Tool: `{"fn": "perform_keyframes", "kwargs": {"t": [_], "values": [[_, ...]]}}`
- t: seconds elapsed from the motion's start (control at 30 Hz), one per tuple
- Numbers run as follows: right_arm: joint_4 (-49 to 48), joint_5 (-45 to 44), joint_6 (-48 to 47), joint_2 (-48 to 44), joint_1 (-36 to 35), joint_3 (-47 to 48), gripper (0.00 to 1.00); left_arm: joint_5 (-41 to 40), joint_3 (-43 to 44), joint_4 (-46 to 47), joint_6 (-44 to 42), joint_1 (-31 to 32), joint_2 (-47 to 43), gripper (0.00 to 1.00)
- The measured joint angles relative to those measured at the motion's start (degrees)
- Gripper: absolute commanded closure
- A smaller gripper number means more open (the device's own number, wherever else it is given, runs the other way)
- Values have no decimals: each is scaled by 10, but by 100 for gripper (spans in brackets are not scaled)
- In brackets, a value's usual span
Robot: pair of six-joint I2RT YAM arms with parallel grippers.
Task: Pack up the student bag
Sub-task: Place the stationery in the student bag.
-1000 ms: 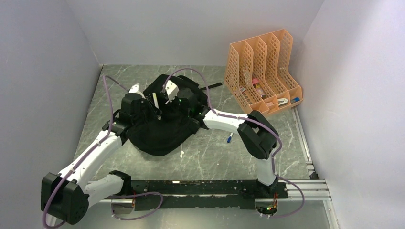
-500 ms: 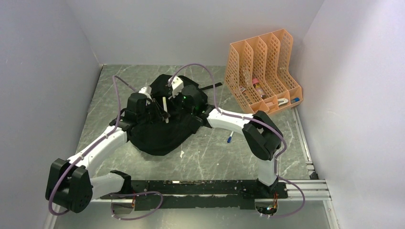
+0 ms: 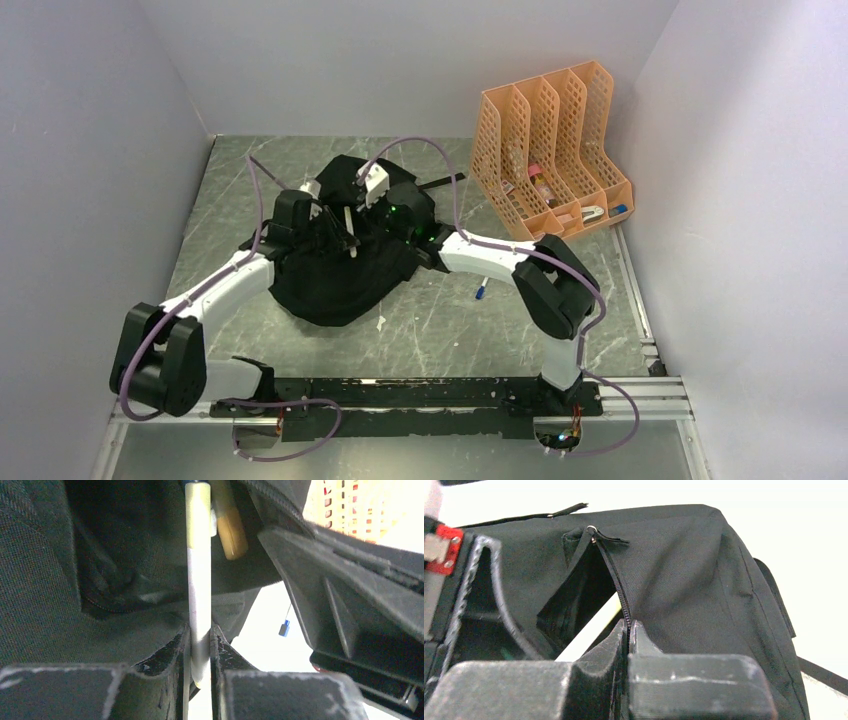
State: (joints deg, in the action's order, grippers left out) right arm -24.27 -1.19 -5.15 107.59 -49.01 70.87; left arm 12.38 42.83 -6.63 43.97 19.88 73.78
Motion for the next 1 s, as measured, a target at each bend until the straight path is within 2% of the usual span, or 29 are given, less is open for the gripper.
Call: {"fn": "perform_keyframes", "kwargs": {"t": [0.3, 0.7, 1.0], "values": [[-10, 12, 2, -7, 2, -12, 100, 40, 44, 24, 11, -46, 54, 95], [-17, 21, 15, -9, 3, -20, 100, 50, 84, 67, 25, -54, 119, 95], [-17, 23, 20, -12, 4, -21, 100, 46, 101, 90, 26, -54, 158, 61]]}}
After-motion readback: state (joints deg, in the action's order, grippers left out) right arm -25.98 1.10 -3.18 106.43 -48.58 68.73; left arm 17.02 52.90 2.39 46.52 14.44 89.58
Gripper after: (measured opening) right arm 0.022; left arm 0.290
